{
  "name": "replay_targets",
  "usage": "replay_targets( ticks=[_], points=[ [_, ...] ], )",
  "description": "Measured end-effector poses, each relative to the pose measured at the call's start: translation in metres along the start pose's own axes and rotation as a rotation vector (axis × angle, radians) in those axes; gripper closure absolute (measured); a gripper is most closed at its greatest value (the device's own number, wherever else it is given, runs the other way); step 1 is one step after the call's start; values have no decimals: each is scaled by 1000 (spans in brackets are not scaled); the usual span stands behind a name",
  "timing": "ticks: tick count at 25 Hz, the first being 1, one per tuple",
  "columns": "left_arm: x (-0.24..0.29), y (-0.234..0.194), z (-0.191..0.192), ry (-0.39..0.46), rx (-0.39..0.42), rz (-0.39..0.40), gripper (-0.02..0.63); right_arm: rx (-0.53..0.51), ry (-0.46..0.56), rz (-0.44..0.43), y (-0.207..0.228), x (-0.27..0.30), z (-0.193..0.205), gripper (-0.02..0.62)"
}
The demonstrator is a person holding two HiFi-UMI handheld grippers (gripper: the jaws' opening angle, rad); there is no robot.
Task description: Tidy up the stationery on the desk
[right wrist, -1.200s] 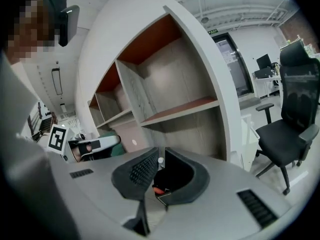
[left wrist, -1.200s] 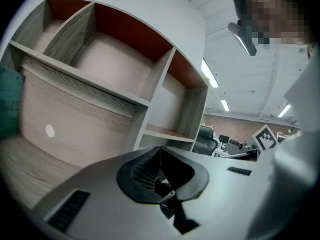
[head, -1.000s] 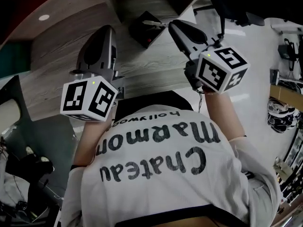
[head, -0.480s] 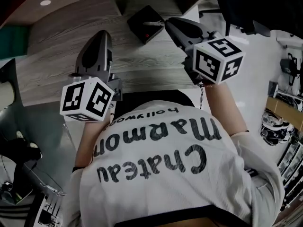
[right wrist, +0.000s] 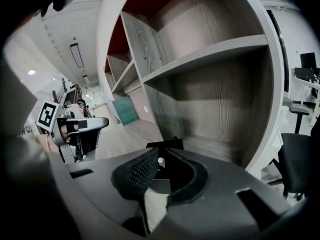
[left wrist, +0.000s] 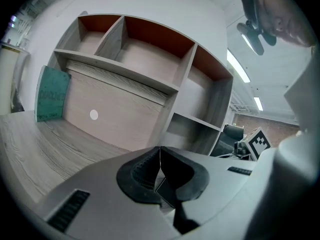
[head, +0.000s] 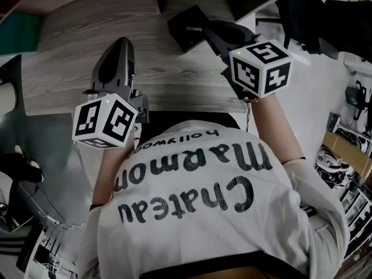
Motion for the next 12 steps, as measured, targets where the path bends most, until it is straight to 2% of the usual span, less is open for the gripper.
replay_targets(
  ticks=[8, 12],
  points=[
    [3, 0, -6, 5, 21, -7, 589, -94, -84, -57, -5, 13, 8, 543],
    [1, 0, -9, 2, 26, -13, 589, -104, -107, -72, -8, 18, 11, 541]
  ],
)
Point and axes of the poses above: the fingertips, and each gripper's own axes: x forward along the fingers, y to its right, z out of its underside, the point moved 8 cm from there along -x, backward along the fingers, and after that the axes turned 15 degrees about y, right-handed, at the moved point
